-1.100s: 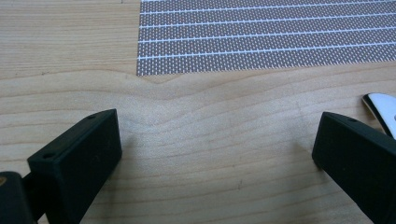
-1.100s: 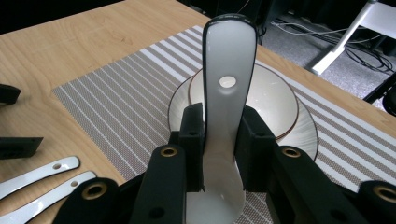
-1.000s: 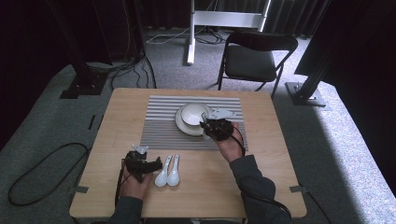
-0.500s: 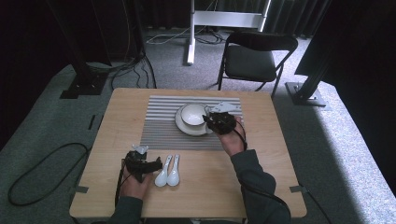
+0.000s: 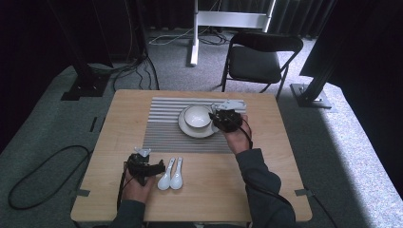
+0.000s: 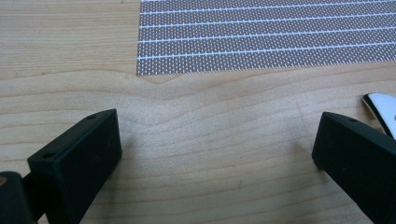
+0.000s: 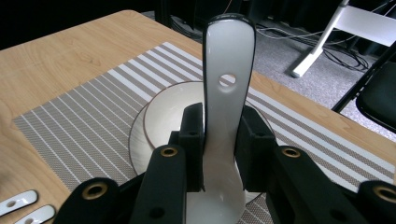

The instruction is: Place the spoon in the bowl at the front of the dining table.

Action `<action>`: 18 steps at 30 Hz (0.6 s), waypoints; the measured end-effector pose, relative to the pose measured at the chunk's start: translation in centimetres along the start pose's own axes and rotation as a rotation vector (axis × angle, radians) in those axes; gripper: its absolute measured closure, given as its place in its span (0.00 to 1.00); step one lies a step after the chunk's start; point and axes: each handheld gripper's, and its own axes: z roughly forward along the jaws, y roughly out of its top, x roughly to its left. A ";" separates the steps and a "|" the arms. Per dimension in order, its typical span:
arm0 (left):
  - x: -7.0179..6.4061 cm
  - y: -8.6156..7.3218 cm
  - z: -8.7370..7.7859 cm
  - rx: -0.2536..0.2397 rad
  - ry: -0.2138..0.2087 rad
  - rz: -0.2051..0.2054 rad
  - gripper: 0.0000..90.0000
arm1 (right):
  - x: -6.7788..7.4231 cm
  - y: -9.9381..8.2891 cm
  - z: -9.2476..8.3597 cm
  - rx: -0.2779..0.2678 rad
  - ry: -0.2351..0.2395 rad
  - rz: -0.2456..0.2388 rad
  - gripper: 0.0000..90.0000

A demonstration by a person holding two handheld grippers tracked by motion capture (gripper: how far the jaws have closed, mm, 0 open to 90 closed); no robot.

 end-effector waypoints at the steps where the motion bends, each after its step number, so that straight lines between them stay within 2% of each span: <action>1: 0.0 0.0 0.0 0.000 0.000 0.000 0.02 | -0.1 0.0 0.1 0.002 -0.003 -0.003 0.83; 18: 0.0 0.0 0.0 0.000 -0.001 0.000 0.02 | -1.5 1.2 0.6 -0.006 -0.013 0.000 0.83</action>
